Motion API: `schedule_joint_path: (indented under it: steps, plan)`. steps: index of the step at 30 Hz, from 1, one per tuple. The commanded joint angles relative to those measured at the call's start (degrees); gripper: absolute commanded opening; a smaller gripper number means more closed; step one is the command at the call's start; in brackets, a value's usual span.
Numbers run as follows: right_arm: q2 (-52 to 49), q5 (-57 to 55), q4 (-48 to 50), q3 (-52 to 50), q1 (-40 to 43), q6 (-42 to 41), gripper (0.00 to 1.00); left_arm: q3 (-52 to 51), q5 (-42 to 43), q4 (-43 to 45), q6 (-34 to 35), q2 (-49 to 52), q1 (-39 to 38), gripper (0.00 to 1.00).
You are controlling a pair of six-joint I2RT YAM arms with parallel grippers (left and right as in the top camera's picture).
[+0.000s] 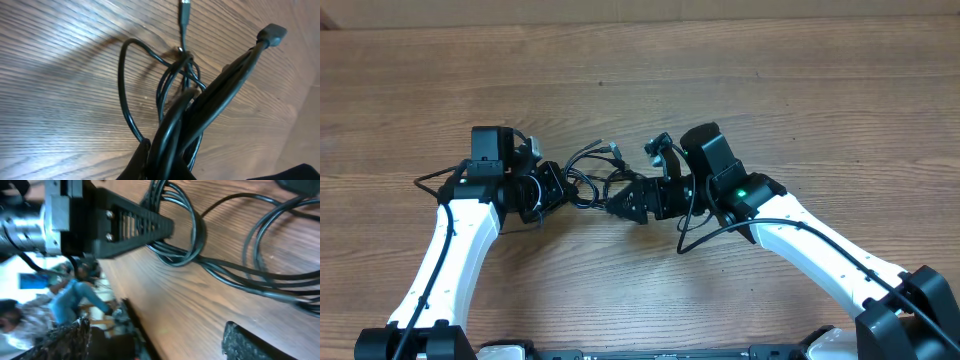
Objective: Untangle cables
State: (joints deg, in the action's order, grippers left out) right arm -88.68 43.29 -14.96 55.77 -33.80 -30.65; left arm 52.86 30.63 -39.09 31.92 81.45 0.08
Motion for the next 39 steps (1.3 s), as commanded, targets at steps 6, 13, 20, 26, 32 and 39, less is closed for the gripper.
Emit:
schedule_joint_path:
  steps: [6, 13, 20, 26, 32, 39]
  plan:
    - [-0.39, 2.23, 1.40, -0.04, 0.00, -15.93, 0.82, 0.11, 9.05, 2.10, 6.03, -0.07, -1.29, 0.04]
    - [-0.39, 1.29, 1.51, -0.04, 0.00, -23.63, 0.75, 0.11, 15.41, 5.77, 5.99, -0.07, -1.29, 0.04]
    - [-0.39, 0.04, 2.38, -0.04, 0.00, -26.88, 0.65, 0.11, 19.02, 5.77, 5.99, -0.07, -1.36, 0.04]
    - [-0.39, -1.70, 3.34, -0.07, 0.00, -27.06, 0.63, 0.11, 19.50, 5.84, 5.77, -0.07, -2.99, 0.04]
    - [-0.39, -3.41, 3.34, -0.07, 0.00, -27.04, 0.55, 0.11, 20.46, 6.58, 5.77, -0.07, -6.14, 0.04]
    - [-0.39, -5.92, 3.37, -0.07, 0.00, -27.02, 0.44, 0.11, 20.50, 6.56, 5.77, -0.07, -7.76, 0.04]
